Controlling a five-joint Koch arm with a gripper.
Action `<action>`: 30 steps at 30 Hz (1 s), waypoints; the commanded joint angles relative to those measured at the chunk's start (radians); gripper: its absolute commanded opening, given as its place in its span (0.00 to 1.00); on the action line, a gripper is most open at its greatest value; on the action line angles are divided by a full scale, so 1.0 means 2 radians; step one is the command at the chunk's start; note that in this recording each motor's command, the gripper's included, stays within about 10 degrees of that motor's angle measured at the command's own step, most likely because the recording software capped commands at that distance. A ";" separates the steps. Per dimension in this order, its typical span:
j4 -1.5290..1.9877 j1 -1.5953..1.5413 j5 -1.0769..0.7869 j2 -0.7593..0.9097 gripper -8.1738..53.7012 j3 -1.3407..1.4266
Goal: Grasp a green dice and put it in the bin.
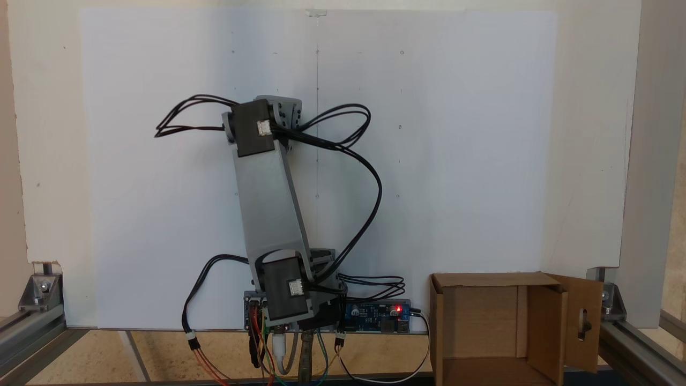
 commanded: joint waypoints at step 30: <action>0.285 0.653 -0.328 0.107 0.32 -0.323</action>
